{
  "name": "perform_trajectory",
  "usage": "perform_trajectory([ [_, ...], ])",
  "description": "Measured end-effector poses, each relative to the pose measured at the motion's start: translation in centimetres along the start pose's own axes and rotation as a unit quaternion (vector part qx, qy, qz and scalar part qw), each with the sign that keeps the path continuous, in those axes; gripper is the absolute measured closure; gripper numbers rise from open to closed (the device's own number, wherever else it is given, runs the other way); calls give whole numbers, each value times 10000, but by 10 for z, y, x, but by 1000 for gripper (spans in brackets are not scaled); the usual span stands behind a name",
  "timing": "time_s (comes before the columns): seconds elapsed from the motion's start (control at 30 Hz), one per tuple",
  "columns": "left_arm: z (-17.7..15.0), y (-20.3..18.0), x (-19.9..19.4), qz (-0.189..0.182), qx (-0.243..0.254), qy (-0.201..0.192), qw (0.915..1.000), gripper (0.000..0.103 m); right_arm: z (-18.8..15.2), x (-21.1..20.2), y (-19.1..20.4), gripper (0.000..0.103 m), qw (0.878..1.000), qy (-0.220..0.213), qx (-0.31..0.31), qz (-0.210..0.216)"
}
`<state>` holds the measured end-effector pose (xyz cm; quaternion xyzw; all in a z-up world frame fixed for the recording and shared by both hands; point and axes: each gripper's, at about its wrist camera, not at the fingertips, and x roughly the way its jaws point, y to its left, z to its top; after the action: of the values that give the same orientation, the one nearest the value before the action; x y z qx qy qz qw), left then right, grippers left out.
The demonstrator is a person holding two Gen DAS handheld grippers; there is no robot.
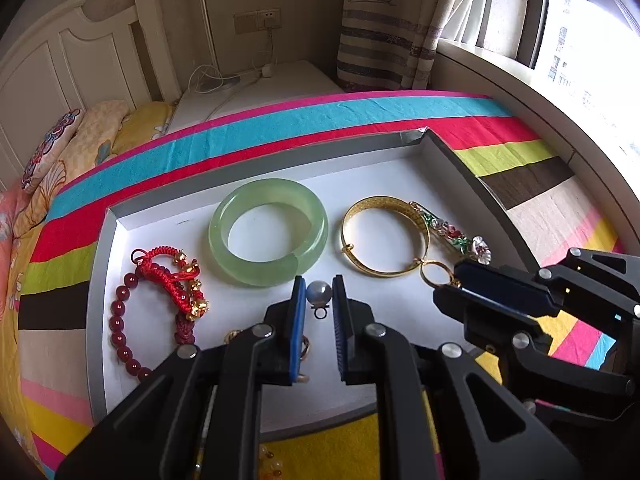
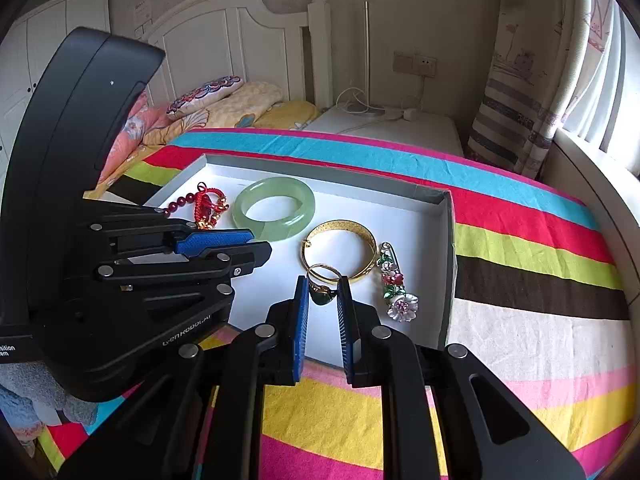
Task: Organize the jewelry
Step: 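Lower the ring into the box with the right tool while the left tool drops the pearl earring in, then move the right tool to the long pearl necklace and grasp it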
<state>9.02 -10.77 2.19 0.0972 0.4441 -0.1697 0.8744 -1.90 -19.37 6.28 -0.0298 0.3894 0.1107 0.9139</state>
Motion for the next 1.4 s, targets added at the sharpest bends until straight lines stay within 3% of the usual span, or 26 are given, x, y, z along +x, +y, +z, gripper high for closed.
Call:
perform_trajectory([
  [0.37,-1,13,5,-139,-174,-31,9997,88,1,31,12,88,9986,496,-191,85],
  [0.47,-3,16,1,-232,-281,-105,9993,71,1,30,5,85,9988,473,-14,124],
  [0.6,-7,21,-13,-394,-380,-305,9980,62,-1,19,-7,73,9989,273,291,254],
  [0.7,-13,22,-31,-465,-398,-529,9967,55,-3,8,-17,72,9973,83,566,453],
  [0.73,-15,23,-39,-445,-399,-626,9963,48,-3,5,-21,72,9966,24,660,497],
  [0.93,-53,32,-97,90,-410,-1304,9906,17,-7,-22,-36,72,9926,-347,1029,540],
  [1.03,-82,43,-119,449,-485,-1402,9879,14,-14,-37,-34,72,9923,-462,1019,533],
  [1.17,-121,65,-135,536,-860,-1297,9864,12,-27,-42,-16,72,9958,-301,730,456],
  [1.27,-146,87,-138,529,-1251,-1127,9843,12,-38,-39,6,58,9977,-83,436,514],
  [1.33,-160,102,-138,430,-1456,-1049,9828,12,-43,-42,20,19,9978,-102,267,594],
  [1.4,-171,111,-136,394,-1535,-960,9827,12,-46,-45,36,16,9983,-127,11,575],
])
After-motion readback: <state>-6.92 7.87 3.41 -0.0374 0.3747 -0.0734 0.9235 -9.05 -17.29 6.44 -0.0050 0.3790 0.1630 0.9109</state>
